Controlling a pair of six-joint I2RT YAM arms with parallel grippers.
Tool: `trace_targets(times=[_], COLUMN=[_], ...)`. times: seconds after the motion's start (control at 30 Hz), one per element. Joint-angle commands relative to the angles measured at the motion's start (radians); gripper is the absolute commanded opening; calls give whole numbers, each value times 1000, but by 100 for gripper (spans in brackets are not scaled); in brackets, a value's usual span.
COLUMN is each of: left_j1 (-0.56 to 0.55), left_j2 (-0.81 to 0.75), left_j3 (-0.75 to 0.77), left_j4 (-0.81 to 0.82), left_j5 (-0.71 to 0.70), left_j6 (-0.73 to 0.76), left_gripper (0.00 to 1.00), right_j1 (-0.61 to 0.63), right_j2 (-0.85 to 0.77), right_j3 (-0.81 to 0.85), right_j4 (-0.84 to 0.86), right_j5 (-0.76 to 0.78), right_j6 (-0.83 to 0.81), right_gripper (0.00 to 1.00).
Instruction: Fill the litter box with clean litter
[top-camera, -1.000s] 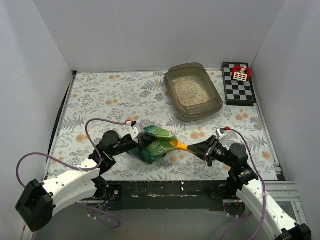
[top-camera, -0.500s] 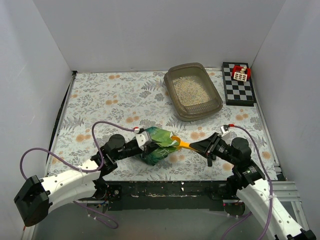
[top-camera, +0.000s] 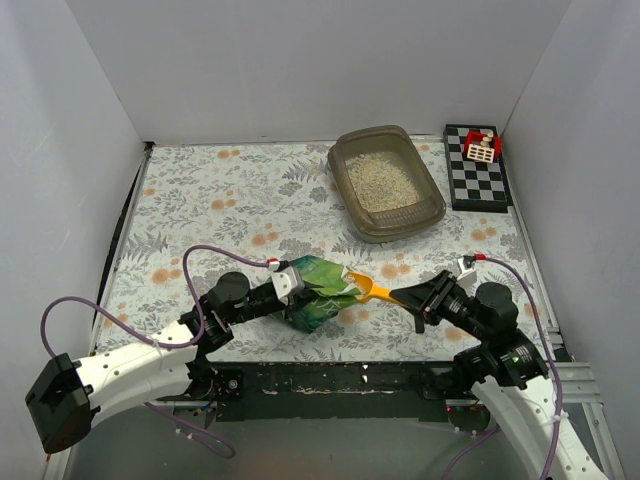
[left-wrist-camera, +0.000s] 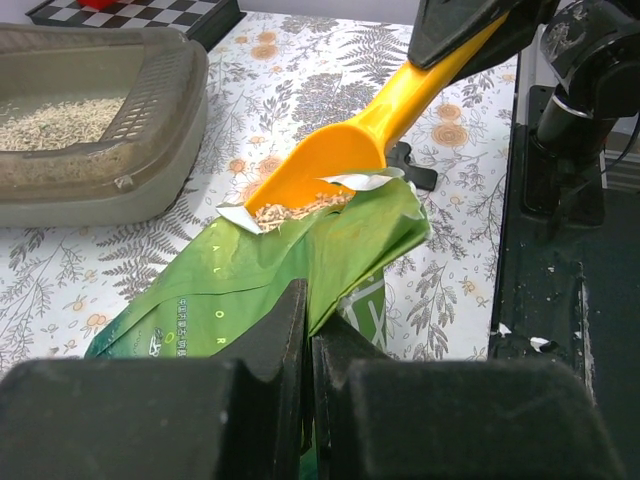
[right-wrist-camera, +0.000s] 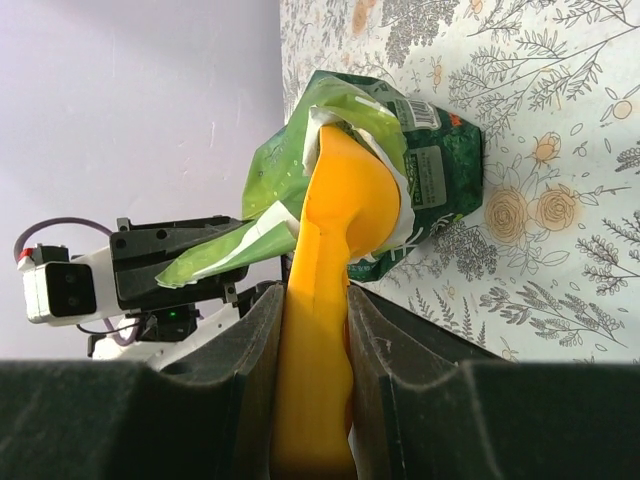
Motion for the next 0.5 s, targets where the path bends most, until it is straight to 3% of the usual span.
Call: trace_targets(times=[0.0, 0.23, 0.47], left_j1=[-10, -10, -10], left_j2=[-36, -145, -132], left_j3=[26, -29, -11], left_j4=[-59, 39, 7], left_j5=[-34, -58, -54], left_j6=[-4, -33, -30], left_gripper=[0, 0, 0], right_j1=[-9, -9, -9], right_j2=[-55, -179, -270], right_j3=[42, -45, -67], right_j4=[-36, -49, -100], right_j5=[76, 73, 68], right_j6=[15, 91, 118], right_gripper=[1, 1, 1])
